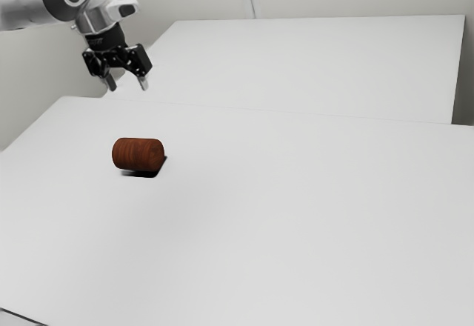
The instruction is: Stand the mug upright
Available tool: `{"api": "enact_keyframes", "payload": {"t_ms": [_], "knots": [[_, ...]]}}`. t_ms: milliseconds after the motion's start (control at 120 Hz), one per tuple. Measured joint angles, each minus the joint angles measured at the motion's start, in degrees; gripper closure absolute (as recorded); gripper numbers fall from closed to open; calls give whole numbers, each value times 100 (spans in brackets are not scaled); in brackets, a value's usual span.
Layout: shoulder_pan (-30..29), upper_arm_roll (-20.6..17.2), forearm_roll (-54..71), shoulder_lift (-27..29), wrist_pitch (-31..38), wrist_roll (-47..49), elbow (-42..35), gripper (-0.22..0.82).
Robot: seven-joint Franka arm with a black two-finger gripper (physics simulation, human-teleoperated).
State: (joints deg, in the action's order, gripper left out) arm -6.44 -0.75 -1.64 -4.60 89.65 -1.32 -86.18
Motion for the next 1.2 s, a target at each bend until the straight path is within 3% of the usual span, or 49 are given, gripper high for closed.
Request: {"api": "enact_keyframes", "payload": {"t_ms": [200,525,1200], "knots": [[-620,19,-187,-296,-2,-328,154,2],[-1560,-9,-614,-1388,55,-1139,675,3],[-2554,-82,-2108,-2853,375,-3053,1091,3]]}}
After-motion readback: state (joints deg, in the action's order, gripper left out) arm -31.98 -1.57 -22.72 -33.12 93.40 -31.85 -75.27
